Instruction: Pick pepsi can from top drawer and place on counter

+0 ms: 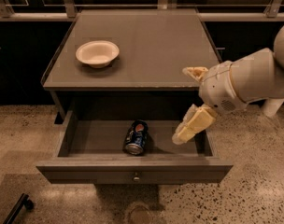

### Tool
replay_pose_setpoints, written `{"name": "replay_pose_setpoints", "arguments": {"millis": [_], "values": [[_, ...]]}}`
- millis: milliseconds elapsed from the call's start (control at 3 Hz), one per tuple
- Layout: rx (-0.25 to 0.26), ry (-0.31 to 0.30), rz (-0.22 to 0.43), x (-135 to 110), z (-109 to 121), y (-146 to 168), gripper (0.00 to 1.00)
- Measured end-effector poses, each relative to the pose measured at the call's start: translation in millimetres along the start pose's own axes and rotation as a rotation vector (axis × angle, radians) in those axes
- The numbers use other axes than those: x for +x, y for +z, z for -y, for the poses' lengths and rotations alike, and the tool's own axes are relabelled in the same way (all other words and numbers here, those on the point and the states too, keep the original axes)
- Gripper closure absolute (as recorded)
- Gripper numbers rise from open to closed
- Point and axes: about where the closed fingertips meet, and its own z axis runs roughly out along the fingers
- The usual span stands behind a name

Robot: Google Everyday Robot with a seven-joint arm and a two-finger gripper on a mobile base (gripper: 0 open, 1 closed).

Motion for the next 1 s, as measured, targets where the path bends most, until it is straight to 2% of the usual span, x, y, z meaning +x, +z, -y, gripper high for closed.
{"name": "replay_pose_setpoints", "arguments": {"millis": [333, 667, 1000], "values": [[0.003, 0.006, 0.022, -5, 1, 3, 0.00], [0.027, 0.015, 0.037, 0, -7, 5, 0.00], [0.027, 0.075, 0.111, 19, -14, 39, 0.00]]}}
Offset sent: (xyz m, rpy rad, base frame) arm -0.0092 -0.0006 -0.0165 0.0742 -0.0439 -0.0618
